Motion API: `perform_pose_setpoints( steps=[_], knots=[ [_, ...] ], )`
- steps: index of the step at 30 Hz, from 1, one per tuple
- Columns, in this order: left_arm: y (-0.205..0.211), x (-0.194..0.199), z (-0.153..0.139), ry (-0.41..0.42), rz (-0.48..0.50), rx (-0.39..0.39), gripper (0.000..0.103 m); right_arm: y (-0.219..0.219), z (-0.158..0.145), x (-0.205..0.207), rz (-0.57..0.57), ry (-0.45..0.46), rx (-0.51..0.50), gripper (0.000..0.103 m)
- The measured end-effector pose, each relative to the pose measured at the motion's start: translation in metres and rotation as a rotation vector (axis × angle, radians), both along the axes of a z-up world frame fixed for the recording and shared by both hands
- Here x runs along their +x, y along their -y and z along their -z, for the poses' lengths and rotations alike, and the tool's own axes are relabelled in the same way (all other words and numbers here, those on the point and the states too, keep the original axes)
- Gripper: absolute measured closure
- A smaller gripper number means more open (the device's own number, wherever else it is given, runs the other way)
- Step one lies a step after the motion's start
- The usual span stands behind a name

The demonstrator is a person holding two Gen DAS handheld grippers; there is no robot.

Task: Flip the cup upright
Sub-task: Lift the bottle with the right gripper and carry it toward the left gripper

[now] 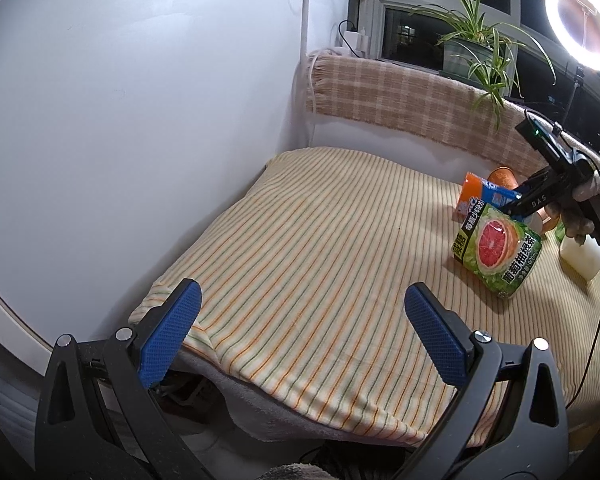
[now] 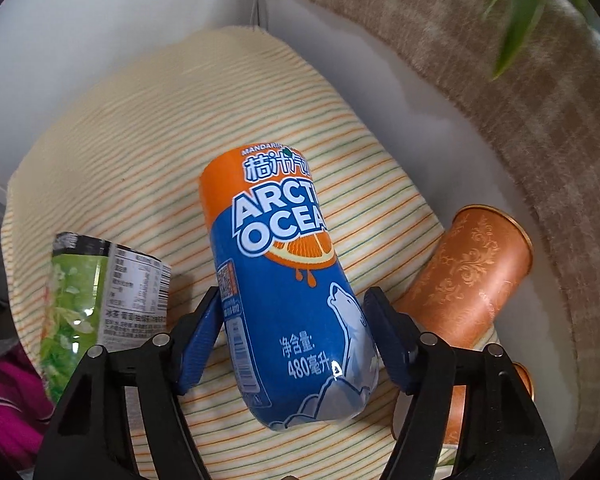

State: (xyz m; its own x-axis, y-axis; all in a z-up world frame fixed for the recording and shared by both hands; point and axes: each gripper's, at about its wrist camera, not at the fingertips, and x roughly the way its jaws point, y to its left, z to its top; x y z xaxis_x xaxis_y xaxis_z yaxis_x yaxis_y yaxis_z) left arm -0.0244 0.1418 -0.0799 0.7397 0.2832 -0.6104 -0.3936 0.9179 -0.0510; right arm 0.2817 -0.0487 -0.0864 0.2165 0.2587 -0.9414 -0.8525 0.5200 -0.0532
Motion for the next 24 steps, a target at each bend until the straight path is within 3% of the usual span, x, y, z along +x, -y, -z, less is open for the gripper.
perform_pose_setpoints(
  steps=[9,13,19,24],
  knots=[
    [0.013,0.005,-0.001,0.012,0.045,0.000,0.000,0.049,-0.050,-0.013,0.106,0.064,0.149,0.034],
    [0.024,0.009,-0.004,0.027,0.085,0.003,0.000,0.086,-0.075,-0.035,0.225,0.094,0.248,0.034],
    [0.044,0.021,-0.008,0.049,0.167,-0.008,0.000,0.143,-0.074,-0.083,0.465,0.060,0.402,0.034],
    [0.066,0.032,-0.009,0.063,0.250,-0.043,0.000,0.184,-0.044,-0.129,0.684,-0.048,0.507,0.034]
  ],
)
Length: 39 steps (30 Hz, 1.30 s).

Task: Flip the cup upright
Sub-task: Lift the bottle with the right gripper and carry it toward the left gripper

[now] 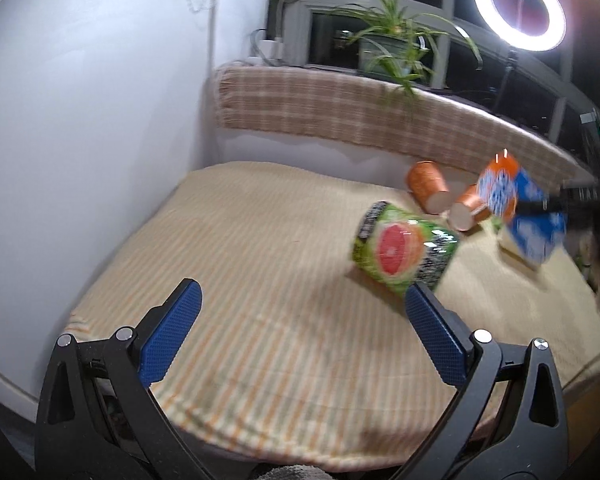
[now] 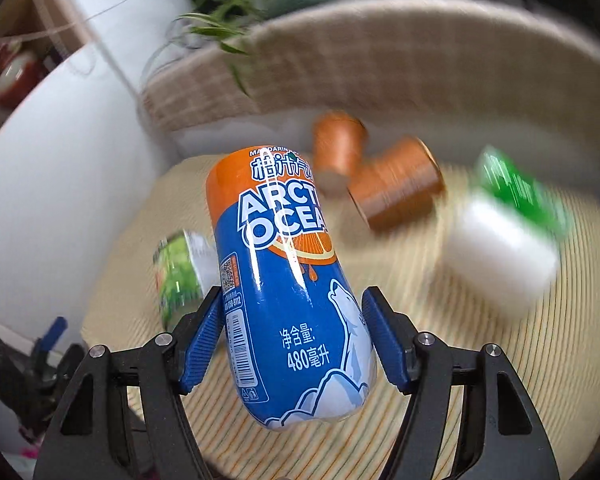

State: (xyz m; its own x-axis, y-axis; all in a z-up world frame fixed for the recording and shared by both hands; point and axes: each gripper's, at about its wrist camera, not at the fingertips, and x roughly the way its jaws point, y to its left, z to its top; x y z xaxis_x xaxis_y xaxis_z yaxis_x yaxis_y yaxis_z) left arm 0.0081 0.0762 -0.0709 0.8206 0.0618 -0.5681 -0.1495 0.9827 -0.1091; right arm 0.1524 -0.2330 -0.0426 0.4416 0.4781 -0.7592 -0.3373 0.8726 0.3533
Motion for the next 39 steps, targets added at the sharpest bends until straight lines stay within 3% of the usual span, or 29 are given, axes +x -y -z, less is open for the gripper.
perform_pose_setpoints(
  steps=[8,16,27,29,34,36,39],
  knots=[
    [0.037,0.013,0.003,-0.024,0.132,-0.082,0.001,0.032,0.051,-0.063,0.202,-0.199,0.254,0.034],
    [0.050,0.019,0.003,-0.049,0.176,-0.149,0.006,0.038,0.088,-0.070,0.366,-0.279,0.358,0.033],
    [0.050,0.024,-0.003,-0.055,0.199,-0.168,0.006,0.028,0.090,-0.064,0.369,-0.271,0.312,0.030],
    [0.055,0.026,-0.004,-0.058,0.217,-0.168,0.006,0.030,0.089,-0.064,0.352,-0.266,0.308,0.023],
    [0.066,0.033,-0.002,-0.096,0.257,-0.201,0.006,0.040,0.075,-0.074,0.316,-0.208,0.293,0.022],
    [0.072,0.036,-0.002,-0.114,0.278,-0.229,0.006,0.048,0.063,-0.083,0.308,-0.145,0.267,0.022],
    [0.082,0.043,0.001,-0.165,0.312,-0.318,0.006,0.062,0.052,-0.097,0.329,-0.076,0.238,0.022]
  ],
)
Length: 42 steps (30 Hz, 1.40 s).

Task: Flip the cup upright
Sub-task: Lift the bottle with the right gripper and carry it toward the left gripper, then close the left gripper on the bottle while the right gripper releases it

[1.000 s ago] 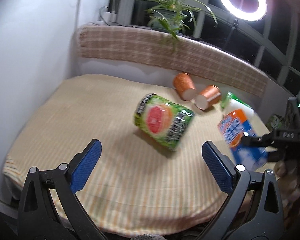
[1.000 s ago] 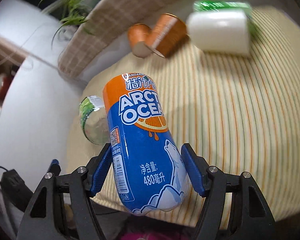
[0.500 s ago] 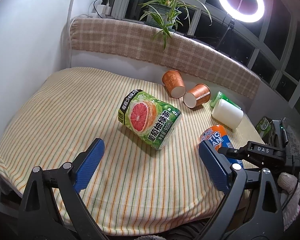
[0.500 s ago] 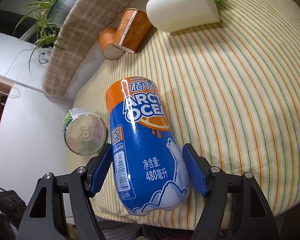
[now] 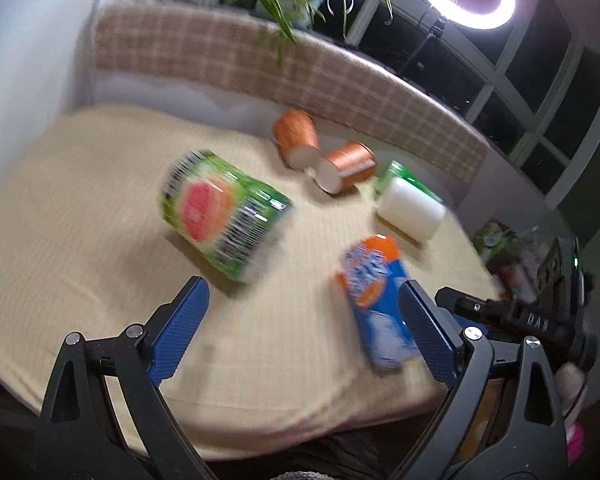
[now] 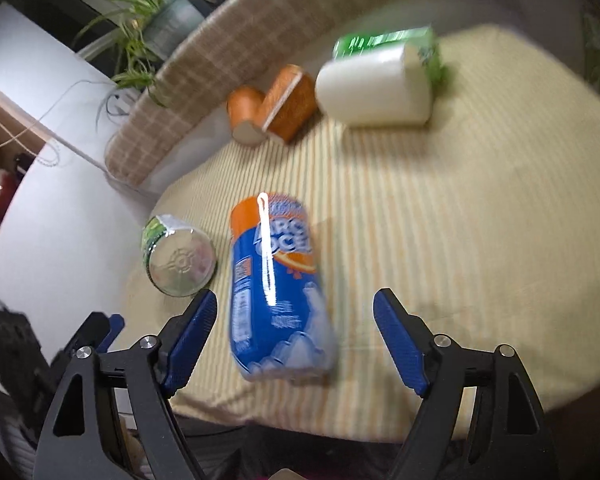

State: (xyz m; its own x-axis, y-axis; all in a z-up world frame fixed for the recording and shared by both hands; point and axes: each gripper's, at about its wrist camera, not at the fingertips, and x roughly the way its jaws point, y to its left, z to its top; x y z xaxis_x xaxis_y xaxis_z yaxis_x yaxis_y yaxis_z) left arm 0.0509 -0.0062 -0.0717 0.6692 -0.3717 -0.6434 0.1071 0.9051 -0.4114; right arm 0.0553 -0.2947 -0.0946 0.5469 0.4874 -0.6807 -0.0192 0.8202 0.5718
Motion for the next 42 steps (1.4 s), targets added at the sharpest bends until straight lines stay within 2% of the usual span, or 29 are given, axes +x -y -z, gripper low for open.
perform_pose_setpoints(
  steps=[3,6,9,14,24,35,37,42],
  knots=[
    [0.019,0.010,0.007,-0.078,0.056,-0.088,0.006,0.023,-0.003,-0.018,0.062,0.028,0.023,0.022],
    [0.039,0.019,0.011,-0.119,0.105,-0.112,0.006,0.044,0.001,-0.032,0.126,0.029,0.035,0.022],
    [0.051,0.032,0.018,-0.172,0.127,-0.140,0.014,0.060,0.007,-0.043,0.168,0.022,0.030,0.022],
    [0.059,0.049,0.032,-0.229,0.134,-0.153,0.018,0.088,0.018,-0.057,0.236,-0.007,0.042,0.022],
    [0.070,0.081,0.057,-0.357,0.151,-0.266,0.025,0.099,0.030,-0.061,0.254,-0.026,0.064,0.022],
    [0.079,0.096,0.077,-0.435,0.157,-0.310,0.034,0.096,0.035,-0.058,0.243,-0.040,0.061,0.022],
    [0.080,0.097,0.079,-0.438,0.159,-0.309,0.039,0.096,0.036,-0.058,0.245,-0.043,0.060,0.022],
    [0.084,0.095,0.075,-0.410,0.174,-0.277,0.040,0.097,0.036,-0.058,0.247,-0.049,0.057,0.022]
  ],
)
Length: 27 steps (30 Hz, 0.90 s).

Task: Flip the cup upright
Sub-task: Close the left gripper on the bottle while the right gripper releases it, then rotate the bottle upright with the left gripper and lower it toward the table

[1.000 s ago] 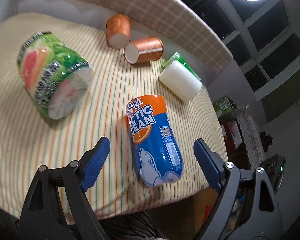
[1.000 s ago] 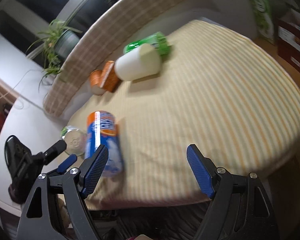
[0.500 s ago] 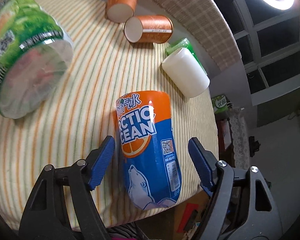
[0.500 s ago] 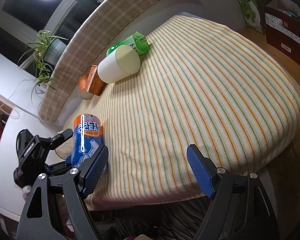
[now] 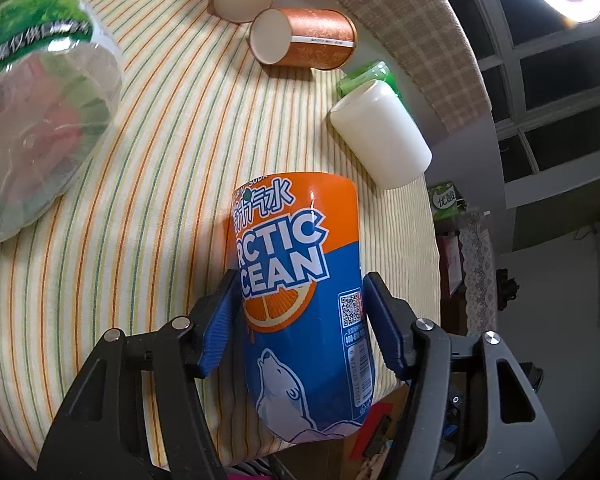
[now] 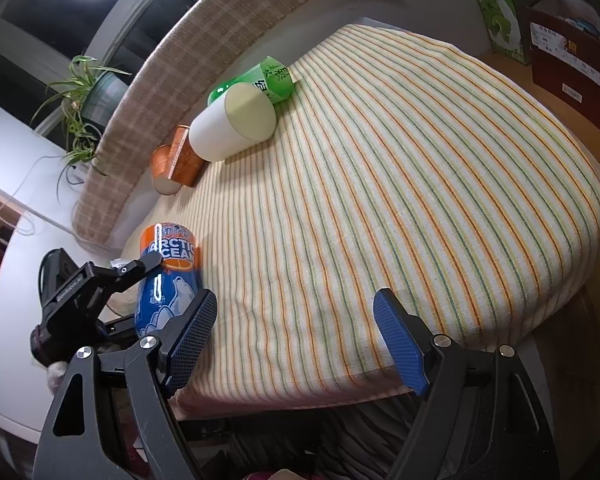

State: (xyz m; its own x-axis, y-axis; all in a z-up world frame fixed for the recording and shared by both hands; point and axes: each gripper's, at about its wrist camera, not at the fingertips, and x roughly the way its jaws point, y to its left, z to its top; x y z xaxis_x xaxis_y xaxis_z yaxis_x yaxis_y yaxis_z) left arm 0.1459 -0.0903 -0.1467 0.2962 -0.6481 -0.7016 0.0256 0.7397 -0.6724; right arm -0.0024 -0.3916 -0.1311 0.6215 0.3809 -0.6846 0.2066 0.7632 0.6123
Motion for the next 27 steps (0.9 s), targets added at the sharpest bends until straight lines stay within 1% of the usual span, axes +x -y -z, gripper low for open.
perform_pose_setpoints(
  steps=[11,18,27],
  knots=[
    [0.008,-0.016,-0.021,0.143,0.041,0.115,0.040,-0.006,-0.002,-0.001,-0.009,-0.001,-0.009,0.022],
    [0.016,-0.027,-0.038,0.267,0.065,0.200,0.041,-0.007,-0.005,-0.002,-0.006,0.003,-0.021,0.022],
    [0.023,-0.037,-0.055,0.413,0.069,0.324,0.042,-0.007,-0.004,-0.002,-0.001,-0.002,-0.019,0.022]
  ],
)
